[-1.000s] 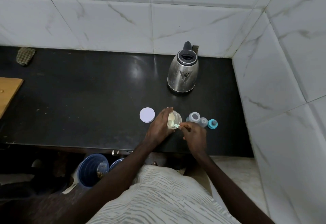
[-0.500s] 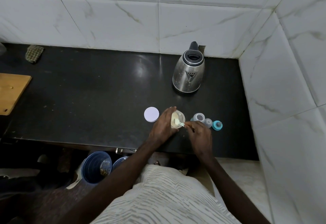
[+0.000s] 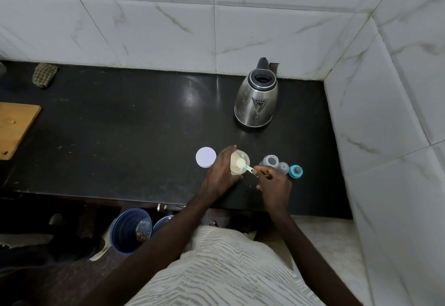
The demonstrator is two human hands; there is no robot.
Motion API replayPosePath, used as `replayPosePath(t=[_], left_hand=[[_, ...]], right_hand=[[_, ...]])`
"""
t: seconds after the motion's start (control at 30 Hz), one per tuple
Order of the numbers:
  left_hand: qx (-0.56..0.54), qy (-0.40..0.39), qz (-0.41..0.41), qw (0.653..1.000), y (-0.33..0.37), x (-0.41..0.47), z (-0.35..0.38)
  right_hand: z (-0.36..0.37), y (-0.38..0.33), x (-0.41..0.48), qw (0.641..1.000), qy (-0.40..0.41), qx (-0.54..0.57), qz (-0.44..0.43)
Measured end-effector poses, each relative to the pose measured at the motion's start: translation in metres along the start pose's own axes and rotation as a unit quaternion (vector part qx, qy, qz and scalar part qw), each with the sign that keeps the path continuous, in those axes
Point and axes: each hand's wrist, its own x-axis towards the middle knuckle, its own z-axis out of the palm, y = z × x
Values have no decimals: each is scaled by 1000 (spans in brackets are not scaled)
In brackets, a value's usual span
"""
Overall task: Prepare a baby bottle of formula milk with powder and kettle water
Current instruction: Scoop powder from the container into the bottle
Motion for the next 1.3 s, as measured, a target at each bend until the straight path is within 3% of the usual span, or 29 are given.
replayPosePath(t=[0.1,0.37,0.47,0.57,0.77,1.0,1.13,1.3], left_hand=[[-1,2,-2,1000,0,1,1],[-11,1,-8,1000,4,1,0],[-7,-2,-7,1000,6,1,-2],[-6,-3,-11,1000,6,1,-3],[3,7,-33,999,4,2,-4],[-27,16,-85,996,2,5,-11],[-38,10,-121,992,-2,9,-15],[-14,12,-106,994,0,7,-13]], right_hand=[[2,3,0,993,-30,-75,-84],[0,-1,2,986,-36,-116,-118],[2,0,2,992,-42,-93,-75],[1,-3,-1,998,-49,-12,27],[-5,-9,-3,977,-57,133,159],[-17,-20,0,932,-66,257,249],[-35,-14,7,906,-27,315,280],[-59,8,19,916,23,306,260]])
